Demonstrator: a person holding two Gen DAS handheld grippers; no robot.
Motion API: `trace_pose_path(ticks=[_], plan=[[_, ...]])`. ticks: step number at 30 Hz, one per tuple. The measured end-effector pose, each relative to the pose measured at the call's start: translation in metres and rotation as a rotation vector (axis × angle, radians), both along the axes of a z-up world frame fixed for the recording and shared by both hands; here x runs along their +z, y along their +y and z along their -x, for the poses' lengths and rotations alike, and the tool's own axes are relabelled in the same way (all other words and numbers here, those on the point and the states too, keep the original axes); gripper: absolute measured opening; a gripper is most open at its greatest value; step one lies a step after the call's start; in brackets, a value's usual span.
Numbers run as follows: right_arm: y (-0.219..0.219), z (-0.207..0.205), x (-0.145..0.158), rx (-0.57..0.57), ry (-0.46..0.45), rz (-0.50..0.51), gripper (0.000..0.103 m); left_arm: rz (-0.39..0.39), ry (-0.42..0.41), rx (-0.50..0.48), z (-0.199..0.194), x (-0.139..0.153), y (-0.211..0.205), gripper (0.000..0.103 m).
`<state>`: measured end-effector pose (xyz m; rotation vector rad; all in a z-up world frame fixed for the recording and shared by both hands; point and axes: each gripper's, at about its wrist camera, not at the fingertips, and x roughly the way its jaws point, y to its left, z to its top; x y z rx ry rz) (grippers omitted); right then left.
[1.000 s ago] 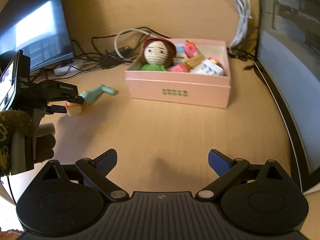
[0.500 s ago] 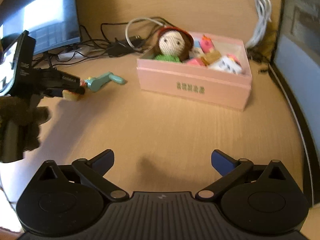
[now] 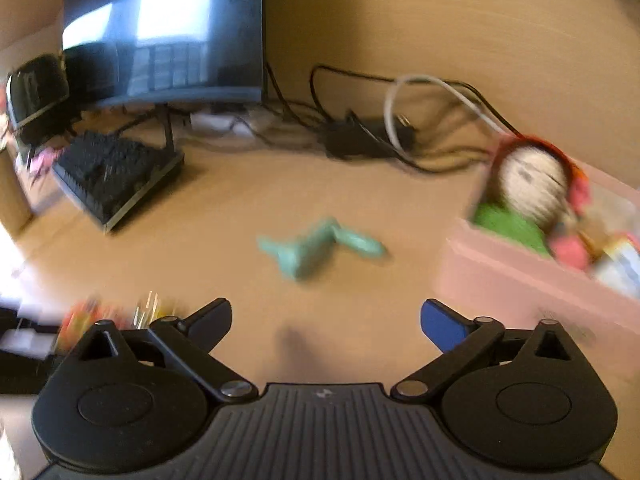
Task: Organize objects
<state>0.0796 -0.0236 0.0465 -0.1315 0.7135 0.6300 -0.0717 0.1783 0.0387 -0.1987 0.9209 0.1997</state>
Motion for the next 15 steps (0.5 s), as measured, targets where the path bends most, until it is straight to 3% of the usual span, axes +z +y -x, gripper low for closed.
trace_pose_path(ticks=[3,5,10,15], plan=[[0.026,-0.021,0.000,-0.079,-0.020,-0.024,0.096,0.009,0.003,-0.009,0.005,0.000,0.014,0.051],[0.041,-0.033,-0.005,-0.116,-0.025,-0.001,0.085,0.013,0.004,-0.024,0.003,0.000,0.021,0.051],[0.056,-0.045,-0.021,-0.130,-0.036,0.068,0.071,0.002,0.002,-0.082,-0.004,-0.001,0.025,0.051],[0.047,-0.033,-0.017,-0.088,-0.017,0.068,0.039,-0.005,-0.006,-0.145,-0.012,-0.002,0.024,0.051]])
